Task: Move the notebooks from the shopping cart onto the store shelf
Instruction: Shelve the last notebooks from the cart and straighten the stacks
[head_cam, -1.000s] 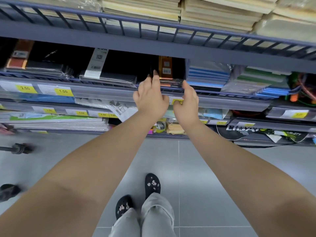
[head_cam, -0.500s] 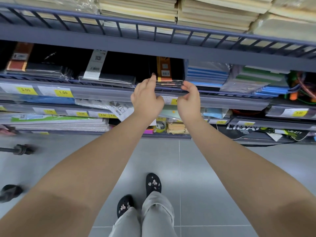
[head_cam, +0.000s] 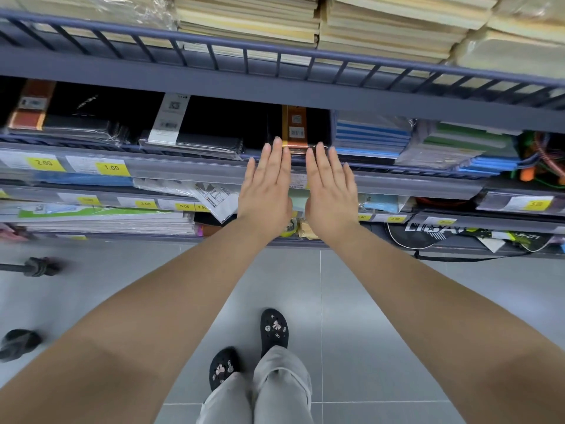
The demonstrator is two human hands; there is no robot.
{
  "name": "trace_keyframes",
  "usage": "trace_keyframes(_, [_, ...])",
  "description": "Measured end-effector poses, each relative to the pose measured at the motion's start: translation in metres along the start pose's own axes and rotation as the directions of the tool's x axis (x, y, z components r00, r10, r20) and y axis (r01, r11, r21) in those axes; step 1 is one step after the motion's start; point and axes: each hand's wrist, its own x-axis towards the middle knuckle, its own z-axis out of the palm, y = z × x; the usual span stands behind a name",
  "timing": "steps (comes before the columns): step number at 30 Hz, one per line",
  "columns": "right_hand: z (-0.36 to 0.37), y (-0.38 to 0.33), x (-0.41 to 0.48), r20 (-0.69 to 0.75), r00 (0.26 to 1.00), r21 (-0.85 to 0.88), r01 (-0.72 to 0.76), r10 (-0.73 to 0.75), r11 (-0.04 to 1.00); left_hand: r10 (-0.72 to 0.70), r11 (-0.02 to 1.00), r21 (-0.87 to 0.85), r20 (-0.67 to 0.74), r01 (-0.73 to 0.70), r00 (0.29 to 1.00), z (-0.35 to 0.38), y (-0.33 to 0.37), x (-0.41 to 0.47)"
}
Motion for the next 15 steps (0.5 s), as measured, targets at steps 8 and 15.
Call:
trace_keyframes(8, [-0.004,-0.005,-0.001,0.138,0.990,-0.079,-0.020,0.031,0.997,0.055,0.992,0.114,0.048,-0.061,0.997,-0.004,-0.008,0.001])
trace_keyframes(15, [-0.030,-0.026,-0.001,0.160,0.987,0.060,-0.005,-0.005,0.998,0.059,0.996,-0.064,0.069,-0.055,0.996,-0.031,-0.036,-0.037])
